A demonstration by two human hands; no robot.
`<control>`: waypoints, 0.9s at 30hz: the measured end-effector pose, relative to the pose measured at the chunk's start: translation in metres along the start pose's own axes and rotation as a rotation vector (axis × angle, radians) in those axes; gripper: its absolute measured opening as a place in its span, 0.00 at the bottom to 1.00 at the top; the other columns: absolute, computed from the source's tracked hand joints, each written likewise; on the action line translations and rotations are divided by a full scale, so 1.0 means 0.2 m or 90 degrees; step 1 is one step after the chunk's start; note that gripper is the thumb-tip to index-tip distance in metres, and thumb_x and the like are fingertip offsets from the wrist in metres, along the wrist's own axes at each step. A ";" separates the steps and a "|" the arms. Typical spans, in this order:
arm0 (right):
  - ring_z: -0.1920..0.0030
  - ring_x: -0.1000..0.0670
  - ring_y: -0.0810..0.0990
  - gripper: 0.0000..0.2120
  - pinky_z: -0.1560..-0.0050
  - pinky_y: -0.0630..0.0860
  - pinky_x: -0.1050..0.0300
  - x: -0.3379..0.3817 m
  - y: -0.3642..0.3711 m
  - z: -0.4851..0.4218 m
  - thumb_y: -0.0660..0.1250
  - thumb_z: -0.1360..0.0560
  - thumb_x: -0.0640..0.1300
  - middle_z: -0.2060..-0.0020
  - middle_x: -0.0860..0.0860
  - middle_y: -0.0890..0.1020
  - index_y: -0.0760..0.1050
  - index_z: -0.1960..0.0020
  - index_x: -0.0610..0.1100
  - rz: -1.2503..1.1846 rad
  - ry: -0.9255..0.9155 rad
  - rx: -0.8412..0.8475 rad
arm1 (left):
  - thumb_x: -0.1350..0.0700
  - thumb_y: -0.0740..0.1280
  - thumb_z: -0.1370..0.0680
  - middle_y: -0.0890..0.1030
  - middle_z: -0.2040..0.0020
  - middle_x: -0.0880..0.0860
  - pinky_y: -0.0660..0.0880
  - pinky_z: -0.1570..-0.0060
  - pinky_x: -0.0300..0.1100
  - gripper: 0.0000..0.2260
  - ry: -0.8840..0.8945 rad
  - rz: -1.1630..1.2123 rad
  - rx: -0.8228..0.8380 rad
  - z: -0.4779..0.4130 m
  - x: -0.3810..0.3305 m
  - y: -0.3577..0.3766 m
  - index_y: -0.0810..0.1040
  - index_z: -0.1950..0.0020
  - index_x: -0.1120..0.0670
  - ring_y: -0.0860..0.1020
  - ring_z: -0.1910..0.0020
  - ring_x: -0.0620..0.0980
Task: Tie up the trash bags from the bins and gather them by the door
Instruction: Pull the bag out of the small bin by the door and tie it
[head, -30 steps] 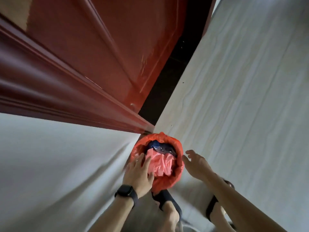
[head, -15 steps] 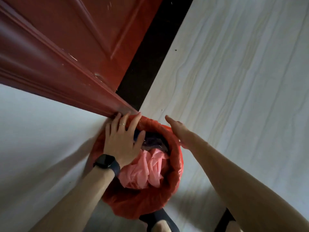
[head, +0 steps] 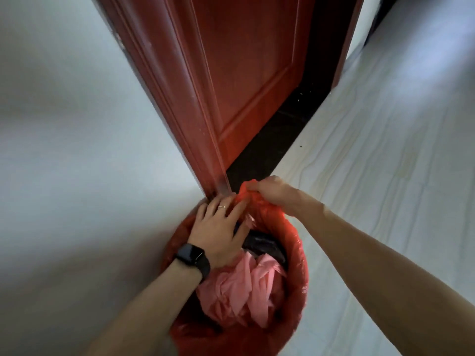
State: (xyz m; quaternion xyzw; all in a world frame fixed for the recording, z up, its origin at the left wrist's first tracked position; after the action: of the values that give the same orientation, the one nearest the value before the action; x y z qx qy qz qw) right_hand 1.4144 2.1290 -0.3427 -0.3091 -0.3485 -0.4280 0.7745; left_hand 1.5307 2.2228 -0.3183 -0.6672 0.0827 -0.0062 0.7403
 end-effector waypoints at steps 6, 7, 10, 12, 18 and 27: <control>0.64 0.53 0.76 0.07 0.63 0.72 0.61 0.30 0.05 0.47 0.66 0.27 0.45 0.65 0.51 0.79 0.83 0.56 0.47 0.133 -0.155 -0.066 | 0.41 0.51 0.21 0.65 0.25 0.52 0.62 0.29 0.55 0.22 -0.105 0.072 0.021 0.12 0.08 -0.20 0.69 0.29 0.43 0.63 0.27 0.57; 0.62 0.51 0.77 0.11 0.62 0.73 0.59 0.32 0.06 0.55 0.66 0.32 0.49 0.64 0.50 0.80 0.83 0.54 0.47 0.155 -0.163 -0.077 | 0.40 0.52 0.22 0.67 0.26 0.53 0.64 0.30 0.55 0.22 -0.125 0.100 0.022 0.18 0.09 -0.24 0.71 0.32 0.43 0.64 0.27 0.58; 0.57 0.49 0.81 0.19 0.51 0.79 0.51 0.29 0.11 0.73 0.63 0.37 0.56 0.57 0.46 0.85 0.84 0.53 0.48 0.210 -0.197 -0.084 | 0.43 0.58 0.23 0.67 0.26 0.54 0.66 0.31 0.53 0.21 -0.182 0.147 -0.012 0.43 0.15 -0.28 0.70 0.30 0.46 0.65 0.28 0.59; 0.57 0.51 0.80 0.10 0.48 0.78 0.52 0.23 0.15 0.82 0.65 0.27 0.47 0.54 0.45 0.85 0.83 0.51 0.47 0.227 -0.197 -0.081 | 0.46 0.62 0.23 0.64 0.25 0.55 0.65 0.30 0.52 0.25 -0.265 0.176 -0.069 0.62 0.22 -0.25 0.66 0.27 0.49 0.65 0.27 0.59; 0.48 0.43 0.80 0.15 0.49 0.73 0.55 0.03 0.30 0.99 0.60 0.18 0.49 0.47 0.44 0.82 0.78 0.39 0.44 0.409 -0.197 -0.112 | 0.46 0.59 0.20 0.64 0.27 0.65 0.71 0.36 0.52 0.34 -0.470 0.411 0.002 1.01 0.26 0.15 0.45 0.20 0.52 0.73 0.35 0.65; 0.57 0.49 0.83 0.09 0.48 0.80 0.49 0.03 0.33 1.18 0.68 0.26 0.56 0.62 0.53 0.84 0.80 0.57 0.51 0.354 -0.205 -0.129 | 0.53 0.53 0.18 0.78 0.39 0.64 0.73 0.46 0.50 0.16 -0.502 0.373 0.049 1.04 0.24 0.17 0.63 0.34 0.61 0.78 0.41 0.64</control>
State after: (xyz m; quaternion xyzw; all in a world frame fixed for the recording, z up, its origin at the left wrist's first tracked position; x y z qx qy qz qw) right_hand 1.4095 2.3378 -0.2162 -0.5313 -0.3242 -0.1786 0.7620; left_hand 1.6017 2.4267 -0.3378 -0.5398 -0.0198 0.4521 0.7098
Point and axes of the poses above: each hand's wrist, its own z-axis away from the middle knuckle, its own y-axis out of the palm, x = y × z, the point moved 8 cm from there along -z, towards the middle knuckle
